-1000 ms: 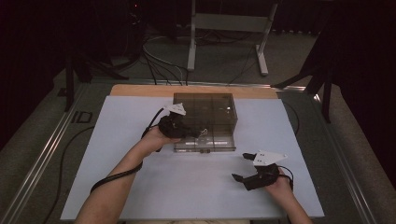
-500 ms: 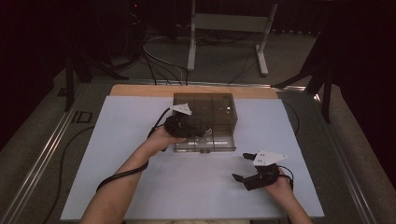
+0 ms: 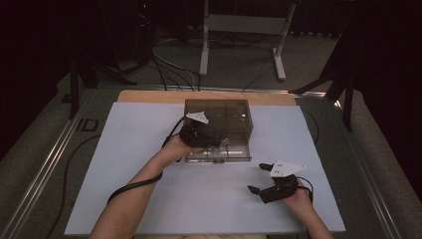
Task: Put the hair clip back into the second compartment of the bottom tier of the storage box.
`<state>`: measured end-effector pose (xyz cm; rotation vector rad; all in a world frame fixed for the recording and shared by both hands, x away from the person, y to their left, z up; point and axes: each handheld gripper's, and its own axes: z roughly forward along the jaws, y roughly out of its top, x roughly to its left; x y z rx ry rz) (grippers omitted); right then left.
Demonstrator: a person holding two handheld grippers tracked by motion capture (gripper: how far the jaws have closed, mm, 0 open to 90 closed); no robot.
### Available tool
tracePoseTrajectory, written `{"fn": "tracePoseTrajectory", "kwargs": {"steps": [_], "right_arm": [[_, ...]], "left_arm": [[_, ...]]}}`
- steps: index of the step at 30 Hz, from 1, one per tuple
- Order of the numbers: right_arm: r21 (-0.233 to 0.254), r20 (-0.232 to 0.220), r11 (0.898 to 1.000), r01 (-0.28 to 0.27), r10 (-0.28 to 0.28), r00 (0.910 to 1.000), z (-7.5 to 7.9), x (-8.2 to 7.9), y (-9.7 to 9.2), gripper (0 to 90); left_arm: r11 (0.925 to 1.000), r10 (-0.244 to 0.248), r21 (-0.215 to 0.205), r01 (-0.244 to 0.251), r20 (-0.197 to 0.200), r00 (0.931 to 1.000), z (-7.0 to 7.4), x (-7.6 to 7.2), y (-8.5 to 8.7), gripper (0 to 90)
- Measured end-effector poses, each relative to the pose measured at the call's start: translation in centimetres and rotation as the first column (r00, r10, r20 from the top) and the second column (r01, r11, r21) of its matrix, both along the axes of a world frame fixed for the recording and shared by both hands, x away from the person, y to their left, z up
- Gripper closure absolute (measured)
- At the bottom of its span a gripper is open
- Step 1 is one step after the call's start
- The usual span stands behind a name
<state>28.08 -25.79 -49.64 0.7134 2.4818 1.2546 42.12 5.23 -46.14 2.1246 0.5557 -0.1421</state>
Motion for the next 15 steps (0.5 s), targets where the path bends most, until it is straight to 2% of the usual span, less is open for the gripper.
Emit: {"fn": "tracePoseTrajectory", "kwargs": {"steps": [15], "right_arm": [[-0.006, -0.002, 1.000, -0.003, 0.003, 1.0000, 0.0, 0.0, 0.0, 11.5]], "left_arm": [[0.9975, -0.004, 0.071, 0.005, -0.014, 0.9999, -1.3, 0.1, -0.6, 84.1]]}}
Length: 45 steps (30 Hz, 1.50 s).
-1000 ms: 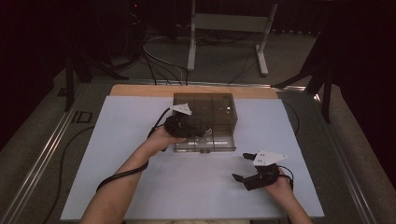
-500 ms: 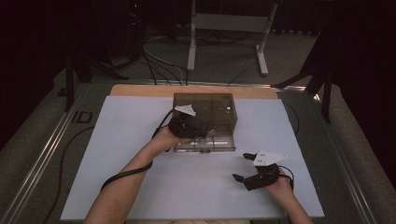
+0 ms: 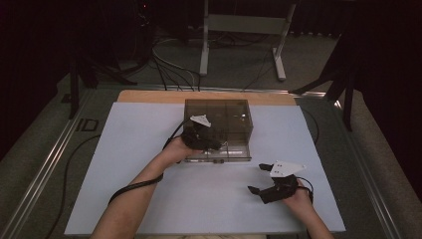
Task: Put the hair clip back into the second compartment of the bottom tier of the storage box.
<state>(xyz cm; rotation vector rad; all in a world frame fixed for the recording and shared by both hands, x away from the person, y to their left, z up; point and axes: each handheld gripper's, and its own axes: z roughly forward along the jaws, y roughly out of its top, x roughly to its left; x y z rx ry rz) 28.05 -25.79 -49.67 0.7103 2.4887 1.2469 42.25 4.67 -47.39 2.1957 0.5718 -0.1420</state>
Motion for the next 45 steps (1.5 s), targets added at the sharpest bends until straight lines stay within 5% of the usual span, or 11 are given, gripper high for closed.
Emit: {"fn": "tracePoseTrajectory", "kwargs": {"steps": [20, 27, 41, 45], "right_arm": [[0.000, 0.000, 1.000, -0.002, 0.002, 1.0000, 0.0, 0.0, 0.0, 11.5], [-0.002, -0.001, 1.000, -0.002, 0.002, 1.0000, 0.0, 0.0, -0.1, 11.5], [-0.012, -0.004, 1.000, -0.010, 0.010, 0.9999, -0.1, 0.0, 0.2, 11.5], [-0.011, -0.003, 1.000, -0.010, 0.010, 0.9999, 0.0, 0.0, 0.1, 11.5]], "left_arm": [[0.9978, 0.052, 0.041, -0.052, 0.007, 0.9986, -0.5, 0.5, -0.7, 81.7], [0.9956, 0.086, 0.037, -0.087, 0.026, 0.9960, -0.2, 0.0, -0.3, 54.6], [0.9980, 0.046, 0.040, -0.048, 0.044, 0.9979, 0.6, -1.9, 0.8, 21.3], [0.9995, 0.007, 0.032, -0.007, 0.013, 0.9999, 0.8, -2.4, 1.1, 10.3]]}}
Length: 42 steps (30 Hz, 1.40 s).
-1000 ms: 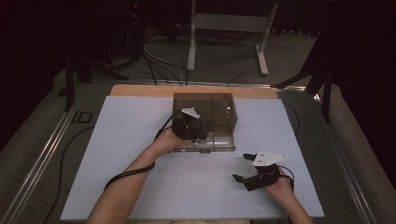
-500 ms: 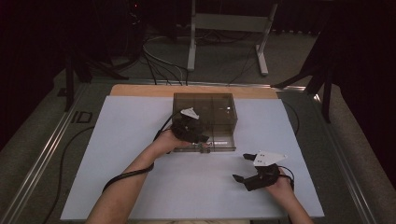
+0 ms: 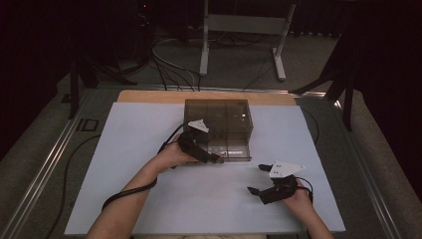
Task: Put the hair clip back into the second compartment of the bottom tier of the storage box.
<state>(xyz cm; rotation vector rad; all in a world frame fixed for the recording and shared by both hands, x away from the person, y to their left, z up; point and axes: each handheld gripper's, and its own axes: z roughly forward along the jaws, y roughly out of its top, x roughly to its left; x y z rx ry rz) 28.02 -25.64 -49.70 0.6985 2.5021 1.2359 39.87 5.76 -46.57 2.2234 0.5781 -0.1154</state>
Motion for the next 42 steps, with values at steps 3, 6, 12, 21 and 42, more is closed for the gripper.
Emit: {"fn": "tracePoseTrajectory", "kwargs": {"steps": [3, 6, 12, 21, 42], "right_arm": [[0.000, -0.001, 1.000, 0.000, 0.000, 1.0000, 0.0, 0.0, 0.0, 11.5], [0.000, 0.003, 1.000, -0.002, 0.002, 1.0000, 0.0, 0.0, 0.0, 11.5], [0.001, 0.002, 1.000, -0.002, 0.002, 1.0000, 0.1, 0.0, 0.1, 11.5], [-0.001, 0.001, 1.000, -0.003, 0.003, 1.0000, 0.0, 0.0, 0.2, 11.5], [-0.004, -0.006, 1.000, -0.011, 0.011, 0.9999, 0.0, 0.0, 0.5, 11.5]], "left_arm": [[0.9998, -0.016, -0.010, 0.016, 0.013, 0.9998, 0.2, -0.4, 0.3, 2.5], [0.9997, -0.019, -0.016, 0.019, 0.013, 0.9997, 0.2, -0.7, 0.4, 1.1], [0.9996, -0.018, -0.022, 0.019, 0.036, 0.9992, 0.6, -1.2, 0.8, 0.0], [0.9994, -0.002, -0.033, 0.004, 0.066, 0.9978, 1.3, -1.9, 1.5, 0.0], [0.9991, 0.019, -0.038, -0.015, 0.092, 0.9956, 1.1, -3.9, 4.9, 0.0]]}}
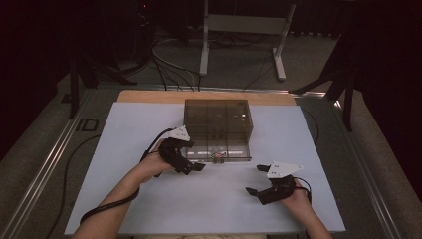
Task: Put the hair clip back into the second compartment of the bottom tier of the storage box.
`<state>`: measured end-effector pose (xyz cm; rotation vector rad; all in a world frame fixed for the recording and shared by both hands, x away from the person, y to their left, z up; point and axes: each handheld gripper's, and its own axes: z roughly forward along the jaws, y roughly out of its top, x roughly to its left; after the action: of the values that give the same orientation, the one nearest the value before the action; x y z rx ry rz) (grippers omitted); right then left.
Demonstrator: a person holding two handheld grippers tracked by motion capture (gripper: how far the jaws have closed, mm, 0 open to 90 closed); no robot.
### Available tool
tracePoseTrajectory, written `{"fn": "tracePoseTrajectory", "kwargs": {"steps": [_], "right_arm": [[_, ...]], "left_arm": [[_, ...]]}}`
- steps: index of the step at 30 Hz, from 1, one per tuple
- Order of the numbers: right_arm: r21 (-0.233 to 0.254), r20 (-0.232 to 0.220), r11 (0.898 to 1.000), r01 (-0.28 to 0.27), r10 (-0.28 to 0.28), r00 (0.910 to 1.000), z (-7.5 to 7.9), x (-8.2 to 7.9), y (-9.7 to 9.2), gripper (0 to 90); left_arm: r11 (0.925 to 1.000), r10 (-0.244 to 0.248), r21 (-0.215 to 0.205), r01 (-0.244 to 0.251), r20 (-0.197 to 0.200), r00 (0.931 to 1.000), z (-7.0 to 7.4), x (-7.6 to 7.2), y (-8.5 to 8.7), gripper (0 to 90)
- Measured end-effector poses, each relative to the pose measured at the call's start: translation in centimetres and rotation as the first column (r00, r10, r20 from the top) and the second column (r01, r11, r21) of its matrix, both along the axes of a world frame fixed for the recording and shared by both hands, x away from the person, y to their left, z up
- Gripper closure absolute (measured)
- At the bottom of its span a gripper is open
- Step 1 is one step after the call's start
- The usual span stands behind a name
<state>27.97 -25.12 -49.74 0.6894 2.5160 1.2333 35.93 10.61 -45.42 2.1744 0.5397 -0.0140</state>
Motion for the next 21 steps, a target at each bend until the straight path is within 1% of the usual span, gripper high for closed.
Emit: {"fn": "tracePoseTrajectory", "kwargs": {"steps": [5, 9, 13, 18, 21], "right_arm": [[-0.002, 0.002, 1.000, 0.001, -0.001, 1.0000, 0.0, 0.0, 0.0, 11.5], [-0.002, 0.002, 1.000, -0.001, 0.001, 1.0000, 0.0, 0.0, 0.0, 11.5], [-0.004, 0.001, 1.000, -0.001, 0.001, 1.0000, 0.0, 0.0, 0.0, 11.5], [-0.004, 0.000, 1.000, -0.001, 0.001, 1.0000, 0.0, 0.0, 0.1, 11.5], [-0.004, 0.001, 1.000, -0.002, 0.002, 1.0000, 0.0, 0.0, 0.1, 11.5]], "left_arm": [[1.0000, 0.009, -0.004, -0.009, 0.000, 1.0000, -0.3, -0.5, 0.8, 0.0], [0.9999, 0.015, 0.004, -0.015, 0.003, 0.9999, -0.7, -1.0, 1.5, 0.0], [0.9998, 0.021, 0.000, -0.021, 0.001, 0.9998, -0.9, -1.4, 2.2, 0.0], [0.9992, 0.039, -0.012, -0.039, 0.009, 0.9992, -1.2, -2.0, 3.2, 0.0], [0.9993, 0.036, -0.007, -0.036, 0.011, 0.9993, -1.4, -2.4, 3.7, 0.0]]}}
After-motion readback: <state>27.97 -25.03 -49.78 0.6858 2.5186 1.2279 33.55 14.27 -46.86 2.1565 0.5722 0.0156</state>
